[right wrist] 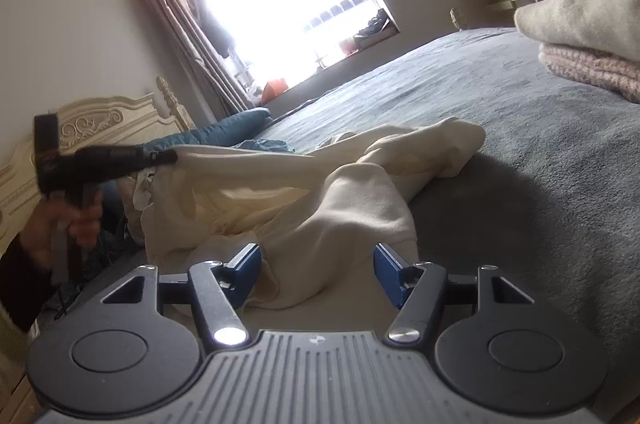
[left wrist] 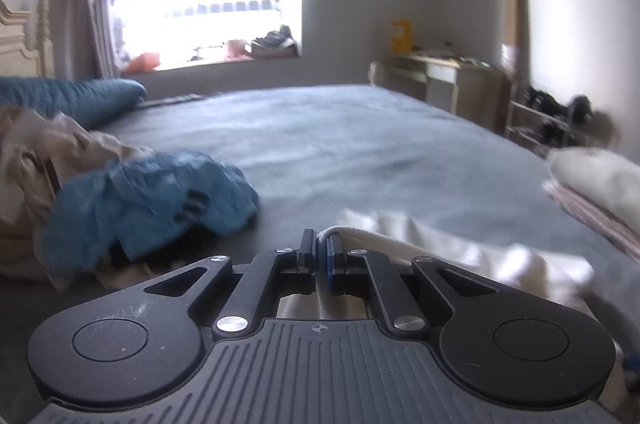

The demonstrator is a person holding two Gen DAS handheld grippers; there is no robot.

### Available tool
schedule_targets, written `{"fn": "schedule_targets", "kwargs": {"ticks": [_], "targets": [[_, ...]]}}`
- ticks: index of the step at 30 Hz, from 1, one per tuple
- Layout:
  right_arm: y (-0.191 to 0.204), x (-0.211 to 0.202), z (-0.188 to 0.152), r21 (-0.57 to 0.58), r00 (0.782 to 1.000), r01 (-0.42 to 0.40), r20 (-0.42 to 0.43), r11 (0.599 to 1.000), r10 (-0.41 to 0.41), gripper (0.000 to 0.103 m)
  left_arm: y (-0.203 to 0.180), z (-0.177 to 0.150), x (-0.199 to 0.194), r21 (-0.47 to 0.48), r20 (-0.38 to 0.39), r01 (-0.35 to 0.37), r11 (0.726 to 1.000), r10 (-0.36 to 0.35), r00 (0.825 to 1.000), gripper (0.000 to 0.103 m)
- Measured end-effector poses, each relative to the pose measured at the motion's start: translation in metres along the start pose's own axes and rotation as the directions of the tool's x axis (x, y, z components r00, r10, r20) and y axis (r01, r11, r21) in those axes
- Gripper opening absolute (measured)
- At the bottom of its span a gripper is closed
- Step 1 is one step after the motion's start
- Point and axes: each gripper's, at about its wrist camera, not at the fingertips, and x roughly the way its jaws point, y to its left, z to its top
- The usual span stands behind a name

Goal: Fold clothes
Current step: 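Lay the sweatshirt flat on the bed and open both grippers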

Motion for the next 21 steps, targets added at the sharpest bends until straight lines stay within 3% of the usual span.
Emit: {"fn": "schedule_targets", "kwargs": {"ticks": [4, 6, 7, 8, 10, 13, 16, 18, 20, 21], "targets": [[-0.003, -0.001, 0.002, -0.013, 1.0, 0.013, 0.013, 1.0, -0.013, 0.066, 0.031, 0.018, 0.041, -0.079, 0.008, -0.08, 0.994, 0.081, 0.997, 0.003], [-0.004, 0.002, 0.002, -0.015, 1.0, 0.025, 0.011, 1.0, -0.024, 0.066, 0.047, 0.014, 0.066, -0.11, -0.033, -0.099, 0.989, 0.096, 0.995, 0.005], [-0.005, 0.005, 0.002, -0.014, 1.0, 0.029, 0.008, 0.999, -0.029, 0.066, 0.055, 0.009, 0.08, -0.133, -0.075, -0.093, 0.987, 0.084, 0.994, 0.008], [-0.004, 0.007, 0.001, -0.012, 1.0, 0.031, 0.001, 0.999, -0.031, 0.066, 0.064, 0.002, 0.09, -0.172, -0.125, -0.093, 0.981, 0.072, 0.99, 0.022], [-0.001, 0.013, 0.001, -0.009, 1.0, 0.029, -0.011, 1.0, -0.029, 0.066, 0.081, -0.016, 0.105, -0.263, -0.232, -0.105, 0.959, 0.043, 0.972, 0.033], [0.009, 0.018, 0.0, -0.016, 1.0, 0.008, -0.022, 1.0, -0.008, 0.066, 0.094, -0.036, 0.084, -0.311, -0.216, -0.099, 0.945, 0.031, 0.976, 0.036], [0.017, 0.019, 0.0, -0.017, 1.0, -0.006, -0.025, 1.0, 0.005, 0.067, 0.076, -0.047, 0.03, -0.167, -0.13, -0.058, 0.984, 0.036, 0.991, 0.05], [0.019, 0.02, 0.001, -0.003, 1.0, -0.001, -0.022, 1.0, 0.001, 0.067, 0.042, -0.057, -0.006, 0.008, -0.107, 0.024, 1.0, -0.023, 0.994, 0.063], [0.018, 0.02, 0.002, 0.033, 1.0, 0.009, -0.013, 0.999, -0.009, 0.067, 0.005, -0.071, -0.038, 0.171, -0.116, 0.132, 0.976, -0.114, 0.987, 0.071], [0.017, 0.02, 0.003, 0.057, 1.0, 0.015, -0.007, 0.998, -0.015, 0.067, -0.011, -0.08, -0.05, 0.206, -0.137, 0.202, 0.958, -0.176, 0.975, 0.072]]}}
